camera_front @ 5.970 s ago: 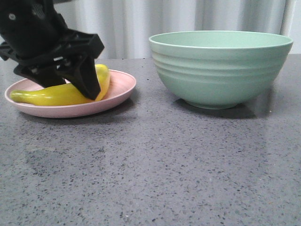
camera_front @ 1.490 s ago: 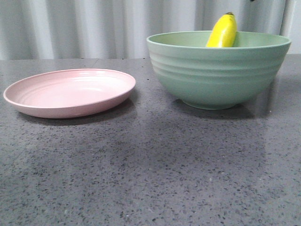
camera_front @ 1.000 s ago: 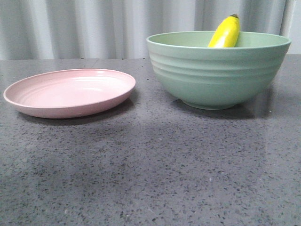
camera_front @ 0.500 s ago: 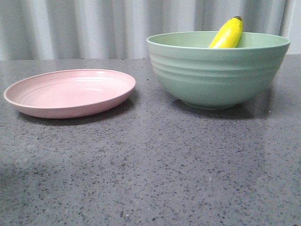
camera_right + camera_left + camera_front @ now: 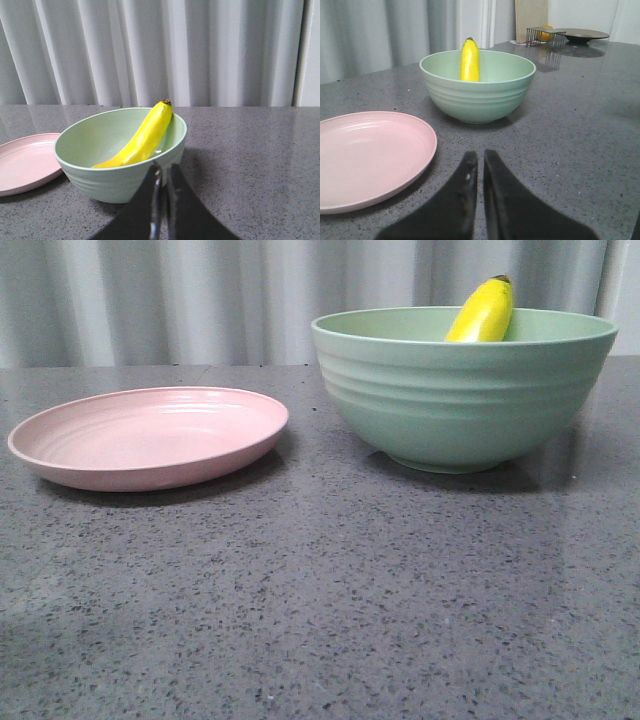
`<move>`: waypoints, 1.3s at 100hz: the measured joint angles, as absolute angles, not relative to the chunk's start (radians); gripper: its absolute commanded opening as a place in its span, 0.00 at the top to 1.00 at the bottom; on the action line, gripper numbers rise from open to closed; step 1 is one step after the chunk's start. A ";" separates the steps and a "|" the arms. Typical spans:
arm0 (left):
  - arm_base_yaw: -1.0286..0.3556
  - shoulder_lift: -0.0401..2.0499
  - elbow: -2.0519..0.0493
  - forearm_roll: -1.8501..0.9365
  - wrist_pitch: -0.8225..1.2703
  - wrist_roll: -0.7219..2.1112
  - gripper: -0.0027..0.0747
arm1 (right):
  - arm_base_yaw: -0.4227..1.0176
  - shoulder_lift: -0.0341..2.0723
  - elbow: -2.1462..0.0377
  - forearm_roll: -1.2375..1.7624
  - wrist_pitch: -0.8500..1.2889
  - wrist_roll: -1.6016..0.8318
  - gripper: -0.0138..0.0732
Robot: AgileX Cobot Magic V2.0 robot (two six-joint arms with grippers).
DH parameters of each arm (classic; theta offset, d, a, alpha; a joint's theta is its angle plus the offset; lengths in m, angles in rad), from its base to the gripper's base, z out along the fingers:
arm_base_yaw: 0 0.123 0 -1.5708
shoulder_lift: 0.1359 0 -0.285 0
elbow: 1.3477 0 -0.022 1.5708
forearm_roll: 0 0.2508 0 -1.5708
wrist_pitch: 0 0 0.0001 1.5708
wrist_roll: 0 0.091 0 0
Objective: Transfer banana from pink plate to green bowl
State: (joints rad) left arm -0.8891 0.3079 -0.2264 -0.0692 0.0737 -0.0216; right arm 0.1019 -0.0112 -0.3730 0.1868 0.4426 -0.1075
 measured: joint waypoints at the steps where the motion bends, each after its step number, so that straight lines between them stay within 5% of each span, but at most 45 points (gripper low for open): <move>1: -0.889 0.308 -0.226 -0.069 0.074 -0.022 0.99 | 0.102 -0.011 -0.373 0.185 0.445 -0.107 0.93; 65: -0.869 0.305 -0.174 -0.073 0.021 -0.022 0.99 | 0.102 -0.012 -0.373 0.185 0.449 -0.109 0.93; 130: -0.160 0.006 0.001 -0.074 -0.067 -0.018 0.99 | 0.102 -0.012 -0.373 0.185 0.449 -0.109 0.93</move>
